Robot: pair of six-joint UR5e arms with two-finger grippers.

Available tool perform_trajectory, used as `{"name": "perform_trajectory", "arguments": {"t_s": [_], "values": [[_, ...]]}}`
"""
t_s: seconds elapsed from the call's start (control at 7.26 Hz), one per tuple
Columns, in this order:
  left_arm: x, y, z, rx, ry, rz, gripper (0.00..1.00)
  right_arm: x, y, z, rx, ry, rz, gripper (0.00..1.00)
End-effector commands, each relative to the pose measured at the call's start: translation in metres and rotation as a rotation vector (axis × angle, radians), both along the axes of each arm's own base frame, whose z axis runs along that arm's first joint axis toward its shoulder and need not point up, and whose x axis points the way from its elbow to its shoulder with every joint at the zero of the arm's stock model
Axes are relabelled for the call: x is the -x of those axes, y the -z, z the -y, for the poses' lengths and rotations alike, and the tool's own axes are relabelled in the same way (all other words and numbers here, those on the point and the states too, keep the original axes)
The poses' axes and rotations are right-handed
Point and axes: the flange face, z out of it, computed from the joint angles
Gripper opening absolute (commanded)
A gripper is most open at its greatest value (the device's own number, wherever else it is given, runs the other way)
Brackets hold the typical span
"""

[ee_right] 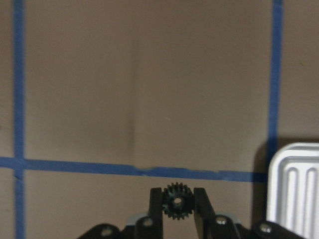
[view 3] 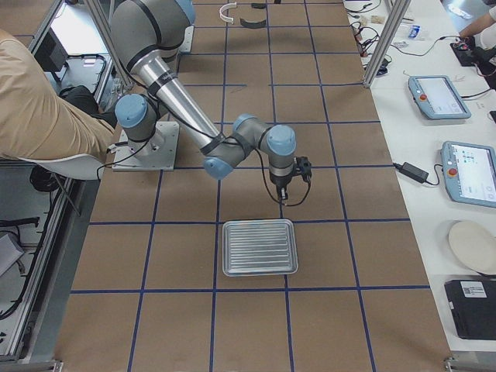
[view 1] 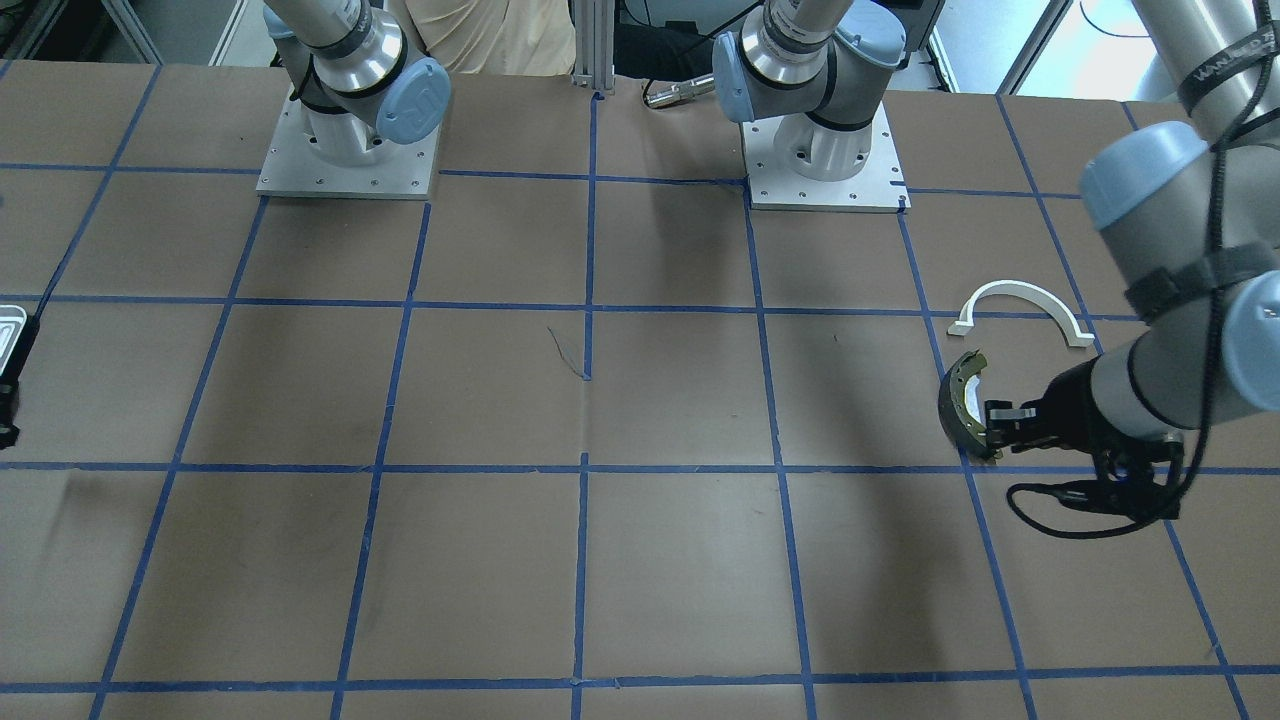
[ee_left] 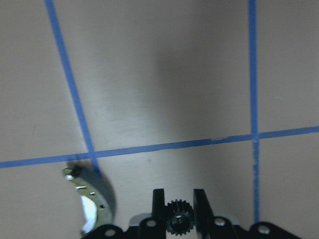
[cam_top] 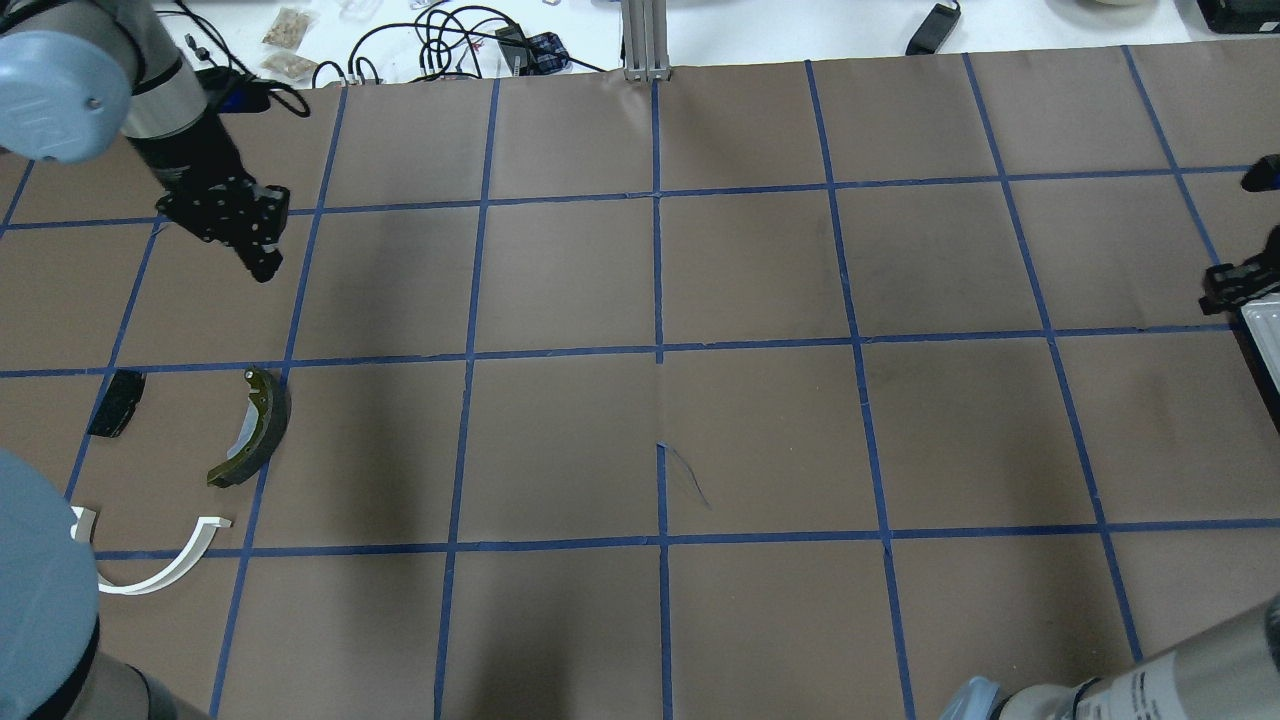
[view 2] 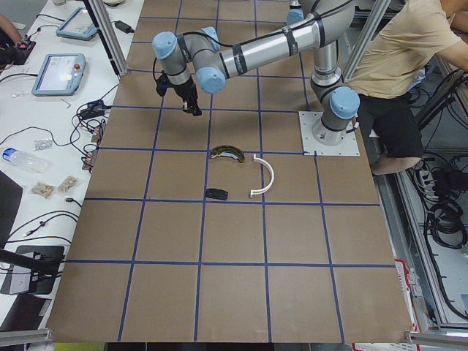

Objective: Place bearing gear from tray to pile

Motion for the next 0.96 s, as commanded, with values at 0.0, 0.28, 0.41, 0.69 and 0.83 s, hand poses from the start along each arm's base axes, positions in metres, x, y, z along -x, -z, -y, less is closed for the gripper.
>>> {"name": "perform_trajectory", "arguments": {"t_s": [0.0, 0.28, 0.41, 0.69, 0.83], "values": [[-0.078, 0.035, -0.022, -0.021, -0.044, -0.023, 0.0, -0.183, 0.003, 0.028, -0.009, 0.108, 0.038, 0.0], [-0.122, 0.073, -0.048, 0.003, -0.057, -0.029, 0.0, -0.367, 0.012, 0.007, -0.021, 0.183, 0.089, 0.0], [-0.132, 0.093, -0.058, 0.021, -0.071, -0.018, 0.0, -0.436, 0.016, -0.01, -0.028, 0.19, 0.103, 0.0], [-0.125, 0.113, -0.071, -0.005, -0.076, -0.037, 0.0, -0.54, 0.021, -0.059, -0.068, 0.179, 0.162, 0.01], [-0.124, 0.12, -0.075, -0.019, -0.076, -0.046, 0.0, -0.578, 0.031, -0.086, -0.093, 0.193, 0.158, 0.04]]}}
